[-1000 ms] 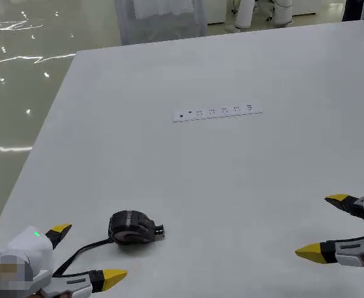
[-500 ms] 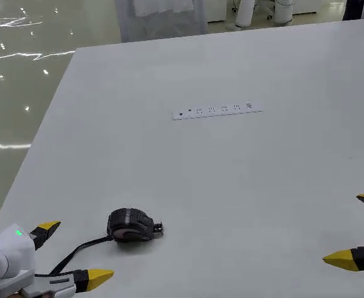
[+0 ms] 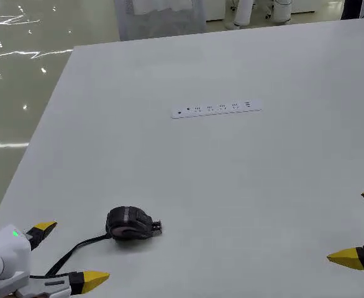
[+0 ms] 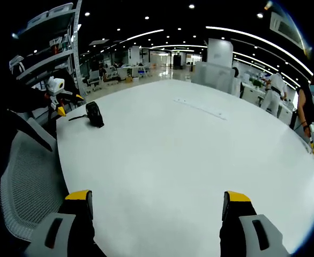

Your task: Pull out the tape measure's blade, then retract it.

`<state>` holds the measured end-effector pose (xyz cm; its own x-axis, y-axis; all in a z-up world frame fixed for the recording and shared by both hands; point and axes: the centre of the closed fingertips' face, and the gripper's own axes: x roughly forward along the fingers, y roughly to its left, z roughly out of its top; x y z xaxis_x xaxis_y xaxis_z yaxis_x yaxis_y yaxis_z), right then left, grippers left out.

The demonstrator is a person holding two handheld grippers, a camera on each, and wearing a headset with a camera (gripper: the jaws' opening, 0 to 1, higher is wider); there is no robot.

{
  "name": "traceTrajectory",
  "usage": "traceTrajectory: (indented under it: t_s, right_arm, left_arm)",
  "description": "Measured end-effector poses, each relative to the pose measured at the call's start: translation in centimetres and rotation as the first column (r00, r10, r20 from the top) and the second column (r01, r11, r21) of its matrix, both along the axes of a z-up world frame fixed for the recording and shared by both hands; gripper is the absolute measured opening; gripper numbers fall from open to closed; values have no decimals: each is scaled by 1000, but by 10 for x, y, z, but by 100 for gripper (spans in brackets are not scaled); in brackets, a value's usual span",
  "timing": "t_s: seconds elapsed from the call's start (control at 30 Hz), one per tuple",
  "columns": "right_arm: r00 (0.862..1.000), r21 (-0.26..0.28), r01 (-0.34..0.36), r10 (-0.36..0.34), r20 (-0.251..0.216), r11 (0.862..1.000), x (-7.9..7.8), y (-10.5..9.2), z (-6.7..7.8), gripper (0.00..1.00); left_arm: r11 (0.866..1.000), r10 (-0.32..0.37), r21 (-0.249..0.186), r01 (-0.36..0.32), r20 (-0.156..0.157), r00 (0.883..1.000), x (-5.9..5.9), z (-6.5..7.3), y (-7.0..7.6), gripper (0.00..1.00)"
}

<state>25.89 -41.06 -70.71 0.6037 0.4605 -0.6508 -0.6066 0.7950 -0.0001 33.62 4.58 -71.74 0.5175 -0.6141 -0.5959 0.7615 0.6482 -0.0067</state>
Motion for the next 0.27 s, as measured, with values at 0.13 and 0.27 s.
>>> traceTrajectory:
  t_s: [0.13,0.27]
  right_arm:
    - [1000,-5,-1,1,-6,1000,0,-1,-1,99]
    - [1000,-10,-5,5,-9,1000,1,-2,-1,99]
  left_arm:
    - [1000,5,-2,-5,1,1000,2,2,2,99]
    - [1000,9,-5,-9,0,1000,3,2,3,99]
